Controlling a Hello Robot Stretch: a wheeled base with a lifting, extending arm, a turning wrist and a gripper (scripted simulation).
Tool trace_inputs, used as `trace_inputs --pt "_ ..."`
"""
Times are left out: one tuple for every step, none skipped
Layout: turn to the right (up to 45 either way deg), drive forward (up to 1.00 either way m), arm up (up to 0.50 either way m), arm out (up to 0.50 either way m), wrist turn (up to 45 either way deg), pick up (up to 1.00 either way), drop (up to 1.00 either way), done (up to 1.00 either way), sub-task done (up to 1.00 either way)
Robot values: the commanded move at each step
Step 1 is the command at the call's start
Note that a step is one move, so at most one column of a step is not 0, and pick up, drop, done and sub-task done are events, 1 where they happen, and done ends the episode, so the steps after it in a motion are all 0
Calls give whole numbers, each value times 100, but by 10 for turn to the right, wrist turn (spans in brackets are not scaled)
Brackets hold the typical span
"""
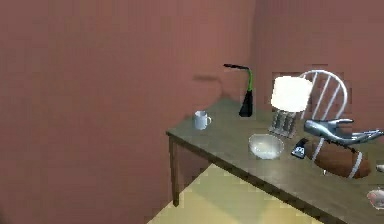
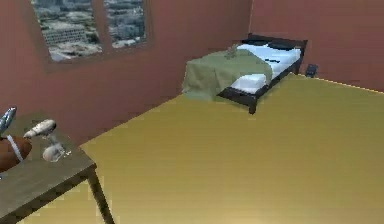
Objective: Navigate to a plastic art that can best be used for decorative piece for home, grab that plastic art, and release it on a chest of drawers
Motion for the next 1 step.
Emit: trace_inputs --pt "450 0 0 0 0 0 0 0 0"
